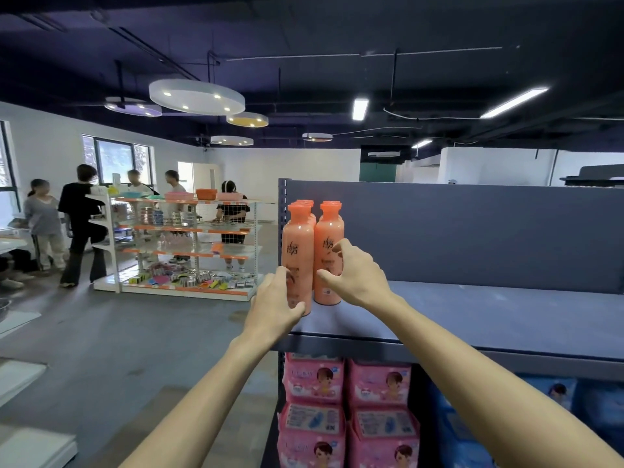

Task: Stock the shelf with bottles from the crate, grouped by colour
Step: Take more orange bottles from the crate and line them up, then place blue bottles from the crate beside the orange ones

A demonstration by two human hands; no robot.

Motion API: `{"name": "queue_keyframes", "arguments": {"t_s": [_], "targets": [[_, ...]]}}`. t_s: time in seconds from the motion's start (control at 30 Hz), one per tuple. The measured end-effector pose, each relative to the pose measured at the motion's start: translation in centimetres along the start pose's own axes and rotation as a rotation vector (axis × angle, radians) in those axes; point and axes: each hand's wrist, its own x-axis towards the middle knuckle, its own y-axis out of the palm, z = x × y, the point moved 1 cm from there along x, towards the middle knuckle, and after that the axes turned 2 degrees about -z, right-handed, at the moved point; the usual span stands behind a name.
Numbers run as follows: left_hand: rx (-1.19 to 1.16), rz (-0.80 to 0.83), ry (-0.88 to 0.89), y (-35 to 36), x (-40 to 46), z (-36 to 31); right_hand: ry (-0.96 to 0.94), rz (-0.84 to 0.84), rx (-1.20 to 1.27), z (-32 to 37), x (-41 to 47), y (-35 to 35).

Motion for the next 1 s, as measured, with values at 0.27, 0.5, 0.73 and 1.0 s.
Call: {"name": "queue_keyframes", "arguments": {"t_s": [0.27,0.5,0.73,1.0], "targets": [[0.065,0.102,0.088,2.9,-3.2,-4.6,0.004,0.005,-0.001,-4.3,-2.5,-2.0],[0.034,0.126,0.128,5.7,-3.8,-10.1,0.026,0.004,-0.028,-9.1,-4.4,-4.9],[0.023,0.200,0.235,9.3,-7.4,-16.4,-0.053,-0.040,-0.179,-15.1,-10.9,-9.2],[0.029,0.366,0.290,17.8,-15.6,-20.7,0.037,0.055,-0.204,-25.4,-21.6,-9.2]]}}
